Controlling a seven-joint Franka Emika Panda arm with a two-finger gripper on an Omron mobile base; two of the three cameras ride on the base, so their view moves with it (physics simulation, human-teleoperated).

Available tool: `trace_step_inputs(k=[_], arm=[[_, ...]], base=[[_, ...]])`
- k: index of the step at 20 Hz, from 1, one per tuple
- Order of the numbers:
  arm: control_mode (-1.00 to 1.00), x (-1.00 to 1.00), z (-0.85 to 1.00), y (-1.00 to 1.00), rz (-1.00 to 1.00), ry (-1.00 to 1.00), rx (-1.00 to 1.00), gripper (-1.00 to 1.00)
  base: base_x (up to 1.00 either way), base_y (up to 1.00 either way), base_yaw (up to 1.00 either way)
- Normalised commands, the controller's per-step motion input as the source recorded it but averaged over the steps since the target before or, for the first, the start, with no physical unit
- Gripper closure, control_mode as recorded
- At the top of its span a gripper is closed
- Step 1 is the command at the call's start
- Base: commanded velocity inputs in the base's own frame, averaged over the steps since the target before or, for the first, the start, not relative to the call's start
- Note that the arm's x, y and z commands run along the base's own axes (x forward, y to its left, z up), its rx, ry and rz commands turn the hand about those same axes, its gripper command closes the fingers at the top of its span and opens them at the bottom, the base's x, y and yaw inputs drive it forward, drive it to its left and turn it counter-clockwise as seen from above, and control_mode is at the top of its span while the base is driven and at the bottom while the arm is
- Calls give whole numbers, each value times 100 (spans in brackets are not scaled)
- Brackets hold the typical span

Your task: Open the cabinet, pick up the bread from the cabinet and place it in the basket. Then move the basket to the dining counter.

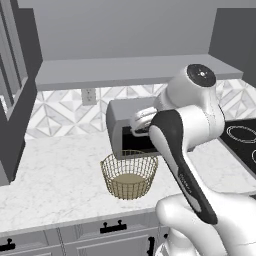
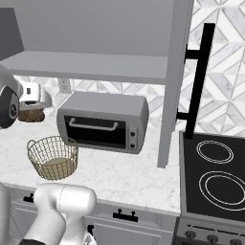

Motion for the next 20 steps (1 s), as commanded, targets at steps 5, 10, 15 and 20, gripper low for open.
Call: trace_step_inputs(k=[5, 10, 15, 20], arm=[[-100, 70, -74, 0, -4, 20, 2, 100], [-100, 49, -97, 15, -6, 21, 1, 100], [-100, 21, -83, 0, -2, 5, 0, 100], [-100, 18, -63, 9, -3, 3, 1, 100]], base=[[0, 0, 0], [0, 0, 0], [0, 0, 0], [0, 0, 0]])
